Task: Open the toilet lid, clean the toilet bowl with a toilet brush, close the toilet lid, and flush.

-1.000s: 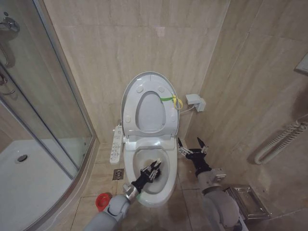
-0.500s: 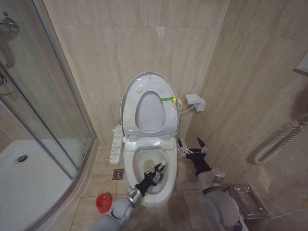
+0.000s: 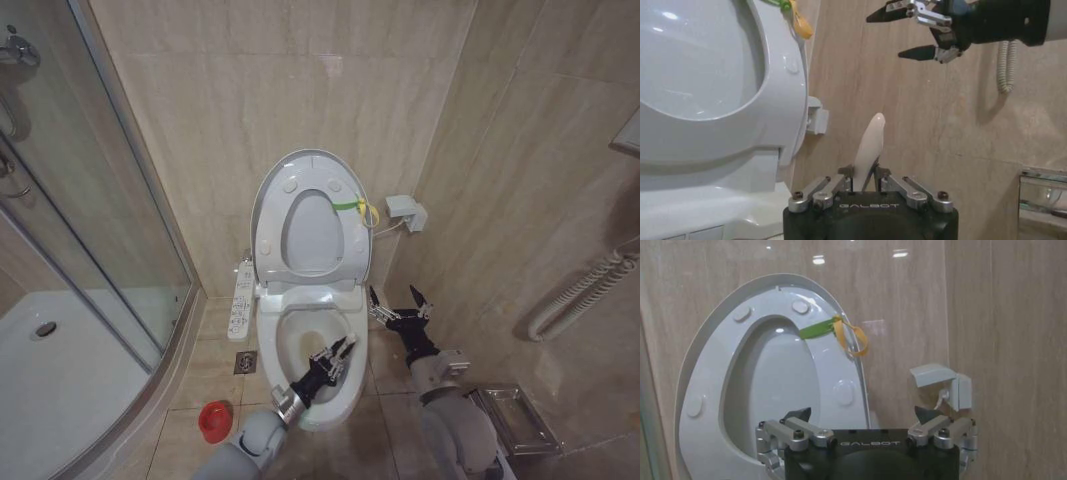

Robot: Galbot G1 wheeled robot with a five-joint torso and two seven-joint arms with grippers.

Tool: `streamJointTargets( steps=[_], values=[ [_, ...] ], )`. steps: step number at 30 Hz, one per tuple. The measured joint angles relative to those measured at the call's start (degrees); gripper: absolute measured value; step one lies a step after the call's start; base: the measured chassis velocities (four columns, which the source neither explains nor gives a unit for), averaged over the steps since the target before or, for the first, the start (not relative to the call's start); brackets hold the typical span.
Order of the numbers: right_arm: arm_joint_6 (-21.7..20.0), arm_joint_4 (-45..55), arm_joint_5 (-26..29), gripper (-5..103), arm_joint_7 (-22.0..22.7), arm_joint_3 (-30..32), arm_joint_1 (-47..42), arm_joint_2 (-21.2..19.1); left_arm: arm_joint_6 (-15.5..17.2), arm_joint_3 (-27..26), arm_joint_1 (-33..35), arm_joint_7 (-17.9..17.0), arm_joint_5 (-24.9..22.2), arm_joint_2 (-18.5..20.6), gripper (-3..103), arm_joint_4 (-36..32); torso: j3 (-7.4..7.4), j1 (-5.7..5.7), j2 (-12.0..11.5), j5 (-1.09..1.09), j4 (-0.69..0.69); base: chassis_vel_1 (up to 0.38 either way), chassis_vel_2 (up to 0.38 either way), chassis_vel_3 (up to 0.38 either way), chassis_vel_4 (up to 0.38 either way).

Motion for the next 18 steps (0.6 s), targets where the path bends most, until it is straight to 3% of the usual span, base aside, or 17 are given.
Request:
streamJointTargets(
  steps=[9,18],
  values=[
    [0.00,0.00,0.00,100,0.00,0.00,0.00,0.00,-0.28,-3.86,-1.42,1.39,0.15,1.58,19,6.49,0.00,0.00,0.00,-0.01,0.00,0.000,0.000,0.000,0.000],
    [0.00,0.00,0.00,100,0.00,0.00,0.00,0.00,0.00,-2.31,-0.90,0.07,0.11,0.85,19,0.36,0.00,0.00,0.00,-0.02,-0.02,0.000,0.000,0.000,0.000]
  ],
)
